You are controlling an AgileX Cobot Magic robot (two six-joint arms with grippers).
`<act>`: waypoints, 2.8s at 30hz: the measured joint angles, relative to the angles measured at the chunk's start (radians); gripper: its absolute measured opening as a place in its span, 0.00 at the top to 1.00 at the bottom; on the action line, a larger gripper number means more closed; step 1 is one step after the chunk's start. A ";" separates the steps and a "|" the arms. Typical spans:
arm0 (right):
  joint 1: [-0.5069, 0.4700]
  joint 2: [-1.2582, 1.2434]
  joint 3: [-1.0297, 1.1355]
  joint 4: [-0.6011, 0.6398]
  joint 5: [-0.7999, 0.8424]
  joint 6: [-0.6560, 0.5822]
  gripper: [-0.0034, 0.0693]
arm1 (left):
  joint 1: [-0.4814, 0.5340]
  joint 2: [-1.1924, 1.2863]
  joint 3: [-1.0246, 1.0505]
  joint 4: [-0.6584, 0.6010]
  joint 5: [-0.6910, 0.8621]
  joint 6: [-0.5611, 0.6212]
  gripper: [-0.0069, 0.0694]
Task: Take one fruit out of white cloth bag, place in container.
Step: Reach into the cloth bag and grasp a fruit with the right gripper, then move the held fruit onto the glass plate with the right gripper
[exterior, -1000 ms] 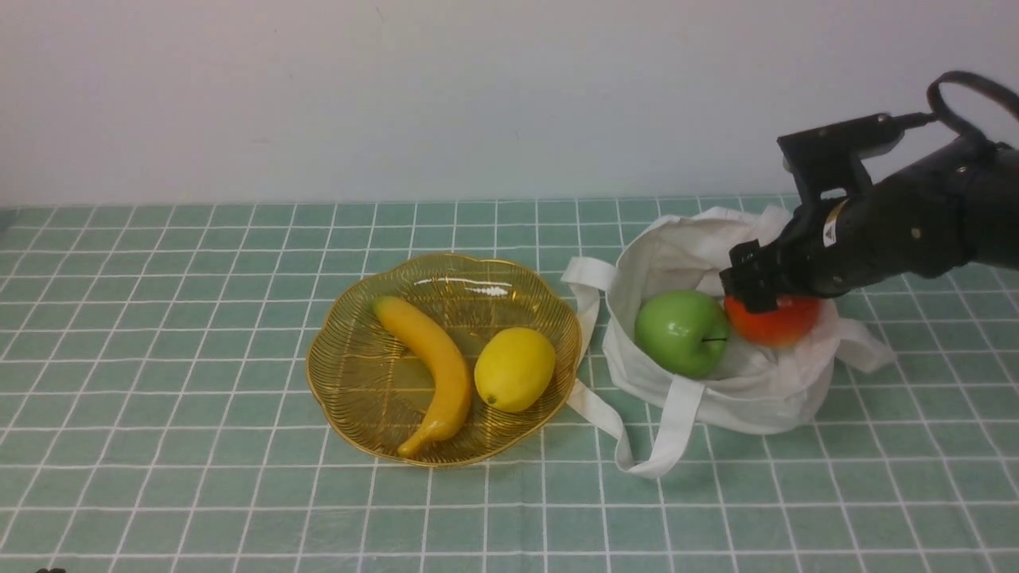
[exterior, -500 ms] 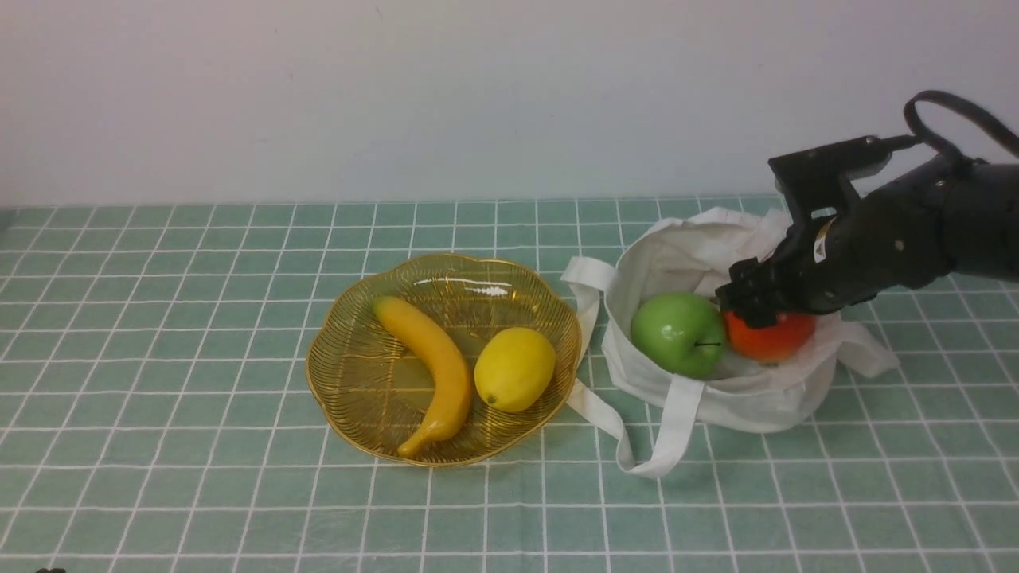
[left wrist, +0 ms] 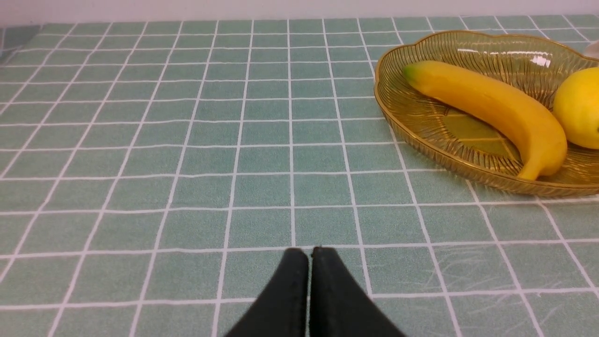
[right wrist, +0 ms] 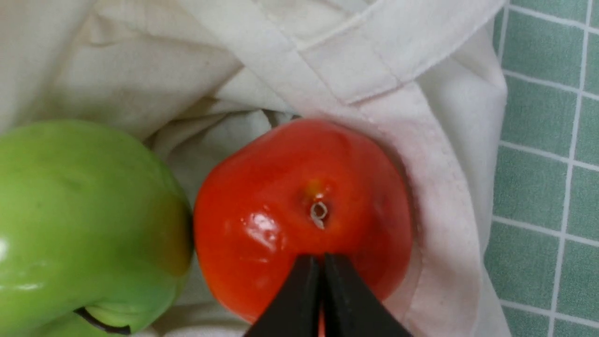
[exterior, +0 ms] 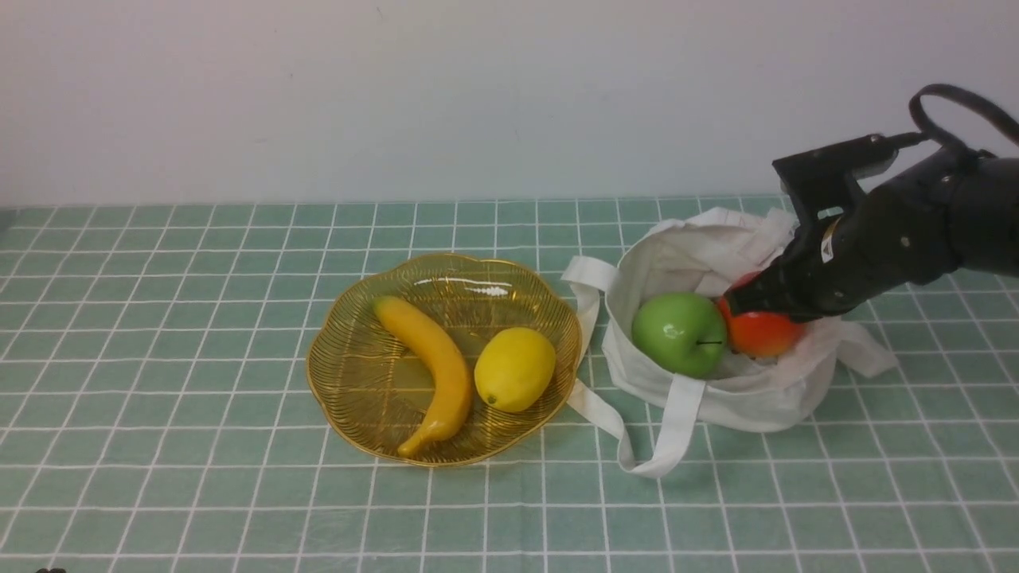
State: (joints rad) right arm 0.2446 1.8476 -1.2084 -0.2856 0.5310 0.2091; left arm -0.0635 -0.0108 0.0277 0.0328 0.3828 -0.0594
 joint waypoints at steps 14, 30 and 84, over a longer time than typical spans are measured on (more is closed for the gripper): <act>0.000 0.015 0.000 -0.008 -0.069 0.051 0.02 | 0.000 0.000 0.000 0.000 0.000 0.000 0.92; 0.000 0.071 0.000 -0.015 -0.084 0.068 0.12 | 0.000 0.000 0.000 0.000 0.000 0.000 0.92; 0.474 0.115 0.000 0.209 -0.650 -0.036 0.12 | 0.000 0.000 0.000 0.000 0.000 0.000 0.92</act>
State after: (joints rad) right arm 0.7188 1.9626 -1.2084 -0.0770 -0.1193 0.1727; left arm -0.0635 -0.0108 0.0277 0.0328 0.3828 -0.0594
